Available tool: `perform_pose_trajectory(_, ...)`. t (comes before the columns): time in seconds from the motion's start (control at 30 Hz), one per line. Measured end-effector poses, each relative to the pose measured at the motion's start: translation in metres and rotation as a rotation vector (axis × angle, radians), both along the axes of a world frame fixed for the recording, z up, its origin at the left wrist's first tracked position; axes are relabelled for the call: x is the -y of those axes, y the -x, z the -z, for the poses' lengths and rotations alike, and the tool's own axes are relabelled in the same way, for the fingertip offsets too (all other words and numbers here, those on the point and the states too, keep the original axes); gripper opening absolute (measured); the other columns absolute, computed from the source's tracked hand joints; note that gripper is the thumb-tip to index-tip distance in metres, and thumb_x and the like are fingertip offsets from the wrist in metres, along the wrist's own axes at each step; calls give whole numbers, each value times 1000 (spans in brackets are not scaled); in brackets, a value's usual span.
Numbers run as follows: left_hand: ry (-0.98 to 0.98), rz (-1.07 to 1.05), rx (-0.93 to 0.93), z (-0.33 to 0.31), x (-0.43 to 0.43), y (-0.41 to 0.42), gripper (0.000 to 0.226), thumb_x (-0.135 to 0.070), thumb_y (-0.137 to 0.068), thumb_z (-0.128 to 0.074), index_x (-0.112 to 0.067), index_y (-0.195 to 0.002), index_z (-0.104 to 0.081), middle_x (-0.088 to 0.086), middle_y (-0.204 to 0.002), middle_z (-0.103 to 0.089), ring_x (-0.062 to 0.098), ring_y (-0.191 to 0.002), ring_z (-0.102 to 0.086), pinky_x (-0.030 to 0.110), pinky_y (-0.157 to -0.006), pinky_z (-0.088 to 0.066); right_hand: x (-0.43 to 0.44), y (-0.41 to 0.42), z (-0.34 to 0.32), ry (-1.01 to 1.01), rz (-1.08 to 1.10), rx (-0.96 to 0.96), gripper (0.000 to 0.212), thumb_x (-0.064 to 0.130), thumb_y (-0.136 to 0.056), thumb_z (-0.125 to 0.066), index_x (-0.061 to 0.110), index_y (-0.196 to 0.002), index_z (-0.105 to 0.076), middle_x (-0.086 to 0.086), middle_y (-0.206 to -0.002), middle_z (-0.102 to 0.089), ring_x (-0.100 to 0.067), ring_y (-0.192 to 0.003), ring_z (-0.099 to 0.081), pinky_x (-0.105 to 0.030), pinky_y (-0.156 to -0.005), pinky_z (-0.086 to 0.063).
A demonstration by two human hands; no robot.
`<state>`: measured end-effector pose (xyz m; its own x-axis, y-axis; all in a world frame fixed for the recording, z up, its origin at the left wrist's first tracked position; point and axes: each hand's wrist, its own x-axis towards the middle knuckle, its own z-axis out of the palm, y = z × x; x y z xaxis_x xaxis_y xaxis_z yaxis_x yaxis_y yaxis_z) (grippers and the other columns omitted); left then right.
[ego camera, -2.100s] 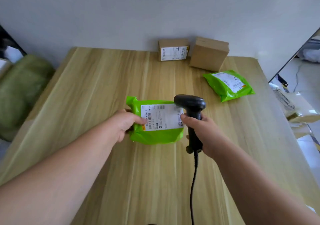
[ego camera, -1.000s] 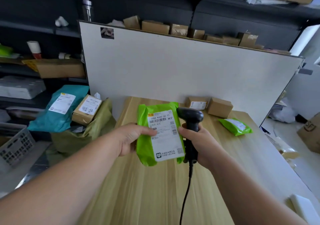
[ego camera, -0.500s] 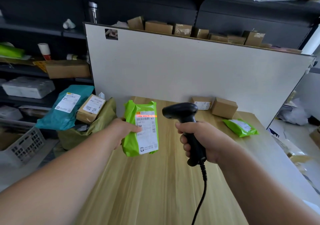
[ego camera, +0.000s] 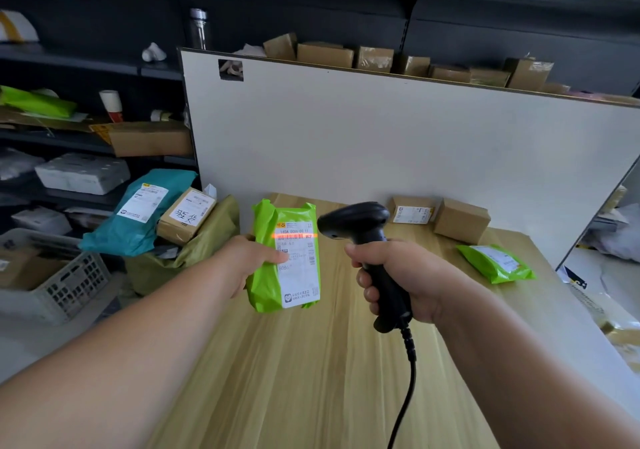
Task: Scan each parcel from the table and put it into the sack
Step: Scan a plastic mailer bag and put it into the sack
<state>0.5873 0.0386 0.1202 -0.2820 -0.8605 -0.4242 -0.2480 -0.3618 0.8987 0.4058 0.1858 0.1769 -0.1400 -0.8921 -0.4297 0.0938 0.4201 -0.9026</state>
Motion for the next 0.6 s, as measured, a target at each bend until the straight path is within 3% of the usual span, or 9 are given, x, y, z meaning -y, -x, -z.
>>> perform_pose_trajectory(0.33,26,-53,6,2,6,-5,22,0,-77,-75,-15,-86,-62,1,-77,-68,14,-65,-65,27,-52,-46,17,2,6,-5,-40,22,27,31,-88,-71,9,-89,-55,-3,-58,-54,-15,-45,-49,-26,-46,-44)
perform_pose_trajectory(0.43,25,-71,2,5,11,-12,25,0,-76,-76,-13,-94,-63,1,-80,-69,16,-69,-65,27,-55,-46,23,-3,7,-8,-38,23,29,31,-88,-70,8,-98,-56,-3,-58,-54,-15,-45,-49,-26,-46,-44)
perform_pose_trajectory(0.53,22,-76,14,6,19,-22,25,-2,-75,-77,-13,-94,-65,2,-83,-70,16,-70,-65,27,-55,-46,31,-11,7,-24,-51,23,26,31,-89,-69,10,-89,-54,-2,-57,-54,-15,-44,-48,-25,-46,-43)
perform_pose_trajectory(0.6,20,-75,11,8,25,-30,22,-2,-76,-77,-15,-88,-64,-2,-74,-69,12,-63,-65,25,-50,-45,39,-20,7,-32,-59,15,26,31,-89,-69,11,-86,-53,-2,-57,-53,-15,-44,-48,-26,-45,-43)
